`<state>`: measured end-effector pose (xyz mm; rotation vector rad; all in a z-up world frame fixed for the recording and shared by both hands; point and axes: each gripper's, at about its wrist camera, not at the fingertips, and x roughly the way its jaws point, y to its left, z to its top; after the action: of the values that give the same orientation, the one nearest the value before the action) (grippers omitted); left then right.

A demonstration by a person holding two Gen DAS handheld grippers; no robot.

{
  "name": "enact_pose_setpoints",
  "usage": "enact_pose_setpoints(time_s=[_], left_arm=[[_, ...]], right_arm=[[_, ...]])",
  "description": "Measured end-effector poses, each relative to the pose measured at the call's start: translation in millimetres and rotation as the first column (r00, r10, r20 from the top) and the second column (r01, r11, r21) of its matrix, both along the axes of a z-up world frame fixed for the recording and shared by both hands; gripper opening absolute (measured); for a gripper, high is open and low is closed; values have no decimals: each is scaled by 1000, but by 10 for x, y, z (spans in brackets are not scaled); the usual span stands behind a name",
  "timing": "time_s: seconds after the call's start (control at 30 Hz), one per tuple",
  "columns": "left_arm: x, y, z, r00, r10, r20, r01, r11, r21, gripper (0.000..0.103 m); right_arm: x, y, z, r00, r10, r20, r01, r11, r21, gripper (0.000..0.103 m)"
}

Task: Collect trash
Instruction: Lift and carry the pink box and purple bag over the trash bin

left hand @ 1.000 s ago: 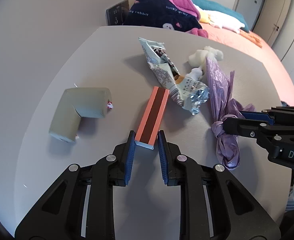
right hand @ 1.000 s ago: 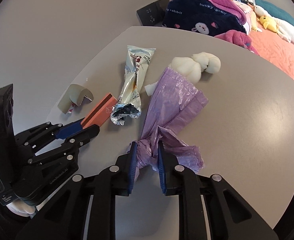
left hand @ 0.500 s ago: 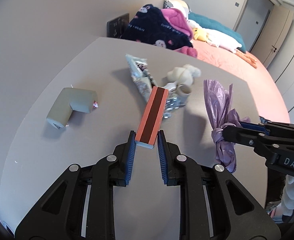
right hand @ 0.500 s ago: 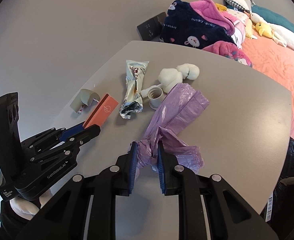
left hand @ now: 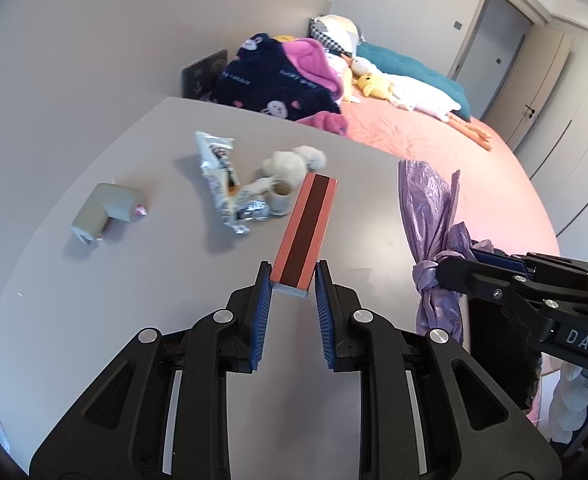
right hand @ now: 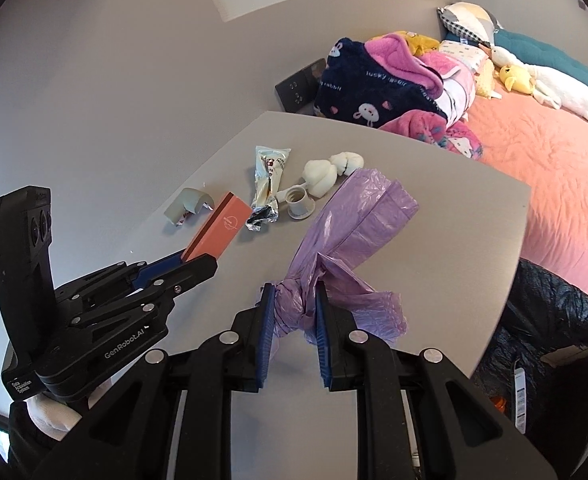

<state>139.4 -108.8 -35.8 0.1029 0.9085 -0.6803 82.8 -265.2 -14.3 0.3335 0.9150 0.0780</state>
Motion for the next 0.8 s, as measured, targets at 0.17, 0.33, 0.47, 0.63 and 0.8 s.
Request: enact_pose_setpoints(time_s=[0.17,0.33,0.47,0.63,0.8], left_arm=[[-176,-157,70,1000,-25,4,25,1000,-10,22],[-354,-316,122,998,-57,3,57,998,-24,22],[-482,-445,162,997,-83,6,83,996,-35,22],[-582,-614,200,993,-119,10,119,992,-41,22],[-693,-777,240,987,-159,14,159,986,-46,22]], right_arm=[[-242,-140,110,1000,-17,22,17,1000,0,20],[-476,-286,190,998,-43,38,43,999,8,20],[-631,-382,252,997,-57,50,57,998,6,20],[-808,-516,323,994,-84,67,84,996,8,21],[-954,-671,372,989,-123,79,122,992,12,21]])
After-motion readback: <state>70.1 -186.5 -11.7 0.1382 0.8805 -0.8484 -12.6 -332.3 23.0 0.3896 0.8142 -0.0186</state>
